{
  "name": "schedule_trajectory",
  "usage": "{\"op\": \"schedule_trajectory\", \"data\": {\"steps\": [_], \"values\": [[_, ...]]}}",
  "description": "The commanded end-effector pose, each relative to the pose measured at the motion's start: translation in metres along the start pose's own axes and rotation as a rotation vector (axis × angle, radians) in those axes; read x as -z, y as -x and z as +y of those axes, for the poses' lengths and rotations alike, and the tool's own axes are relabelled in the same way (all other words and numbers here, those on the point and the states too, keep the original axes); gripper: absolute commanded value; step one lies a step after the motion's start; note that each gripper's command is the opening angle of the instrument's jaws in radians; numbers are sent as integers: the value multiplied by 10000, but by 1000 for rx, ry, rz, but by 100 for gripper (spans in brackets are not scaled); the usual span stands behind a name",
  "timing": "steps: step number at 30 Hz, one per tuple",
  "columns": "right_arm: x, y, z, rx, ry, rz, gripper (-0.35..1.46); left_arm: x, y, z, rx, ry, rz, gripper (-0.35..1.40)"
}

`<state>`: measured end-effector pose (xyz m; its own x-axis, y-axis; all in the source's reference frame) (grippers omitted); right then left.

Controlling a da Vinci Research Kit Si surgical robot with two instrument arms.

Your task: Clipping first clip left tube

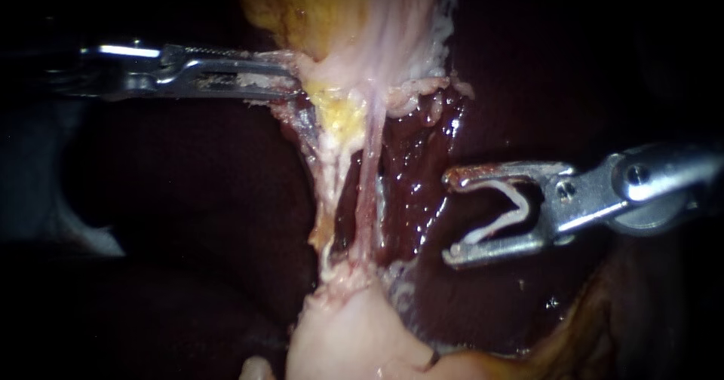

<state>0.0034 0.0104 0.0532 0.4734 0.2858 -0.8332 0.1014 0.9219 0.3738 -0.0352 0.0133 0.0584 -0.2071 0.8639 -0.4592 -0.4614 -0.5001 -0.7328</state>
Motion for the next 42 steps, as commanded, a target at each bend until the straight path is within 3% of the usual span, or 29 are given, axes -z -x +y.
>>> {"op": "schedule_trajectory", "data": {"steps": [1, 4, 8, 16, 23, 31, 42], "values": [[1, 0, 0, 0, 0, 0, 49, 3, -1, 1, 5, 1, -1, -35], [1, 0, 0, 0, -1, 0, 49, 17, -5, 3, 13, 10, -5, -35], [2, 1, 1, 0, -1, 0, 49, 52, -16, 7, 20, 6, -6, -35], [3, 2, 1, 1, -2, 0, 49, 112, -43, 8, 44, -20, 34, -35], [-15, 1, -4, -24, -23, 4, 47, 115, -42, 7, 47, -25, 39, -35], [-75, 6, -15, -120, -67, 18, 45, 113, -41, 10, 48, -28, 40, -35], [-137, 5, 3, -219, -79, 45, 45, 108, -38, 20, 49, -25, 39, -35]]}}
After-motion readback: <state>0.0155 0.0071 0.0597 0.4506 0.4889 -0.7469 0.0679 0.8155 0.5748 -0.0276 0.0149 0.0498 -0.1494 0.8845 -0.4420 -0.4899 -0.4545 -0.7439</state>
